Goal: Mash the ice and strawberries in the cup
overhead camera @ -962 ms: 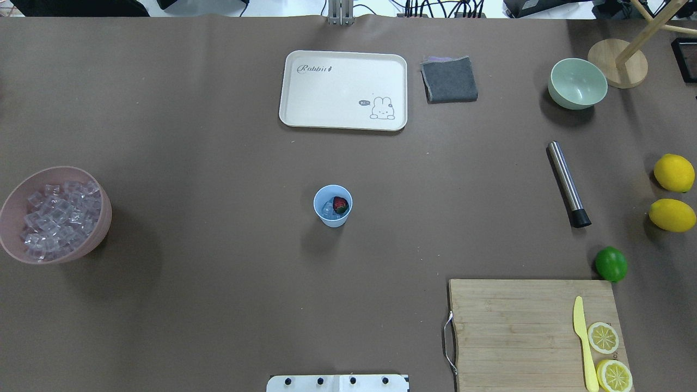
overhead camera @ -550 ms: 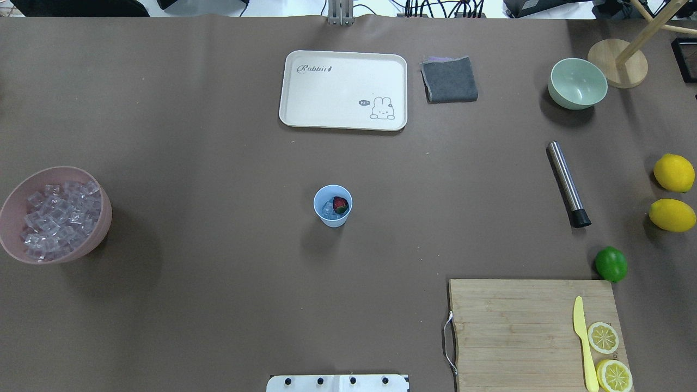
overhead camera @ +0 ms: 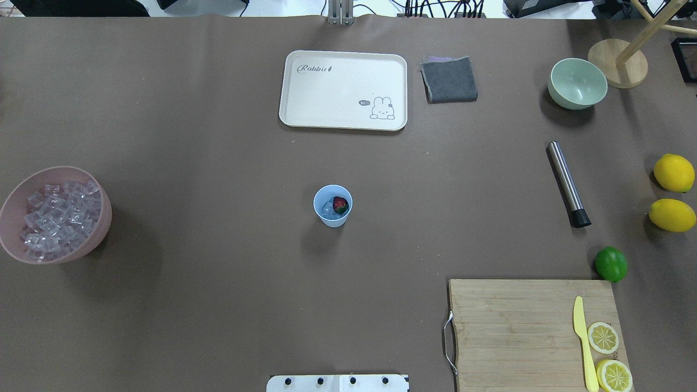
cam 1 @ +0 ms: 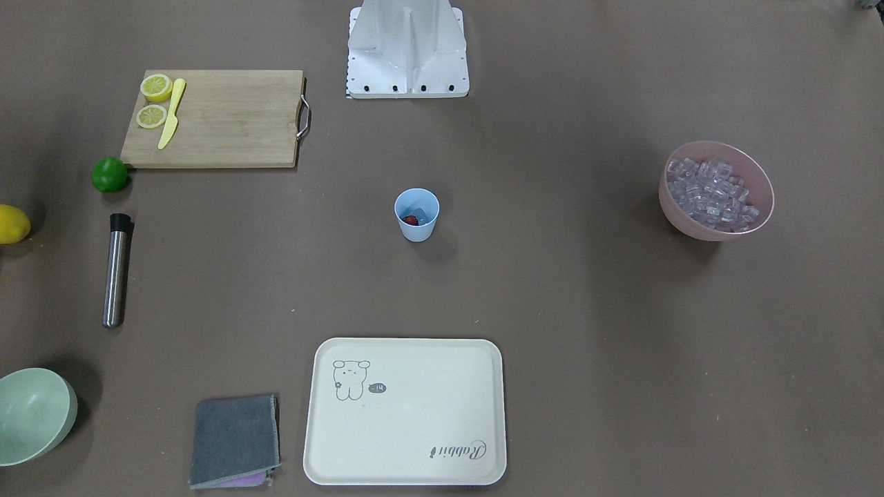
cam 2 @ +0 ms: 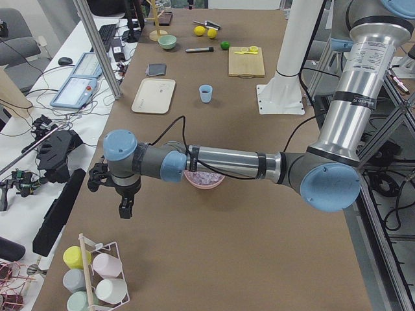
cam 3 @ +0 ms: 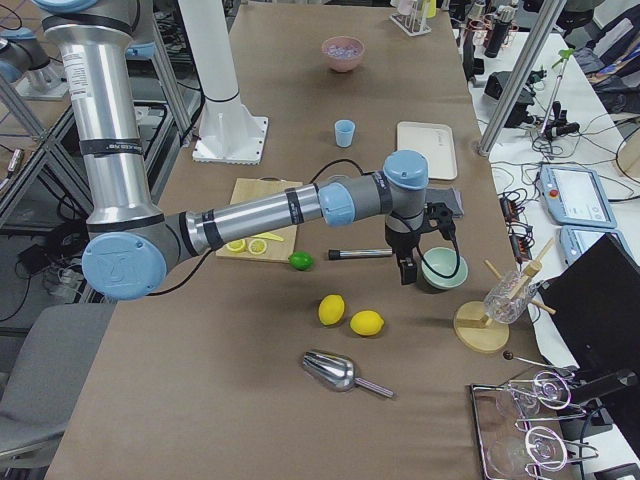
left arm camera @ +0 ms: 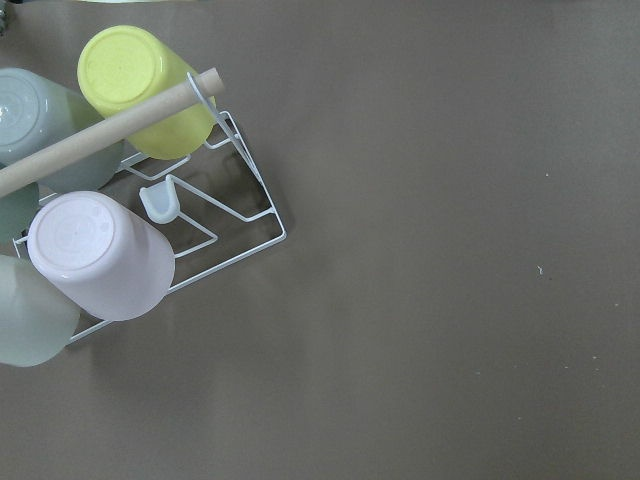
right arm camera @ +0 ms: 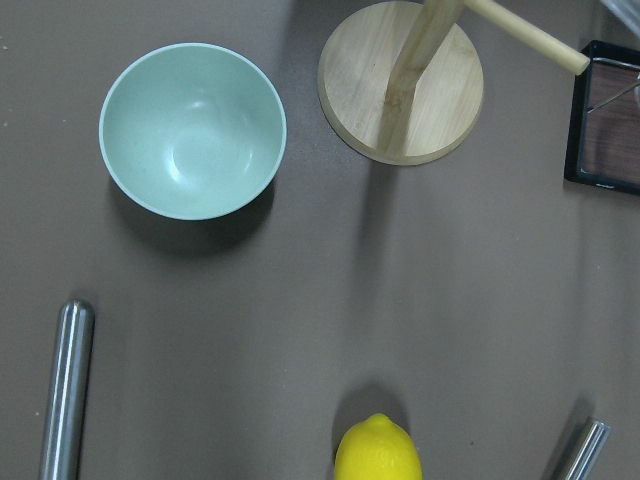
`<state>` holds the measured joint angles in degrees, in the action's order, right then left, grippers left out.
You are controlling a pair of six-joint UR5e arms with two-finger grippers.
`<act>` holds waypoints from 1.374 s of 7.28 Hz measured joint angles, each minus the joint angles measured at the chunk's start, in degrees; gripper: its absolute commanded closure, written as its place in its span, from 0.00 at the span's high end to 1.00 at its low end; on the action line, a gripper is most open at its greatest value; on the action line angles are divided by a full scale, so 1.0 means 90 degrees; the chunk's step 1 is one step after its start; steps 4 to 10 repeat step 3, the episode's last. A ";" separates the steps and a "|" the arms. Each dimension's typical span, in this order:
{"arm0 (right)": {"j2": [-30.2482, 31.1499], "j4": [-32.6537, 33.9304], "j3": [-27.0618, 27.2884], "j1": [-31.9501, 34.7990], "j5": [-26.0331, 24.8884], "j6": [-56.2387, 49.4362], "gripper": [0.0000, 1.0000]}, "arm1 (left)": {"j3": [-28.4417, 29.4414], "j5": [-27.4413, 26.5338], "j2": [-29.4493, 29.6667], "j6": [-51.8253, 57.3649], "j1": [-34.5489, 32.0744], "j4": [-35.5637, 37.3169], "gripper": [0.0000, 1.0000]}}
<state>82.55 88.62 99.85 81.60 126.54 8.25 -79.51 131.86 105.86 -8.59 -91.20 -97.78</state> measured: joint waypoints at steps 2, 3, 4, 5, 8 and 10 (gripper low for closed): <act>0.0032 0.0000 0.0136 0.0052 -0.0208 0.0006 1.00 | 0.0012 -0.0041 -0.0014 -0.0001 0.0063 -0.0216 0.97; 0.0032 -0.0002 0.0150 0.0066 -0.0243 0.0009 1.00 | 0.0011 -0.0038 -0.0042 0.0007 0.0083 -0.0324 0.97; 0.0032 -0.0002 0.0150 0.0066 -0.0243 0.0009 1.00 | 0.0011 -0.0038 -0.0042 0.0007 0.0083 -0.0324 0.97; 0.0032 -0.0002 0.0150 0.0066 -0.0243 0.0009 1.00 | 0.0011 -0.0038 -0.0042 0.0007 0.0083 -0.0324 0.97; 0.0032 -0.0002 0.0150 0.0066 -0.0243 0.0009 1.00 | 0.0011 -0.0038 -0.0042 0.0007 0.0083 -0.0324 0.97; 0.0032 -0.0002 0.0150 0.0066 -0.0243 0.0009 1.00 | 0.0011 -0.0038 -0.0042 0.0007 0.0083 -0.0324 0.97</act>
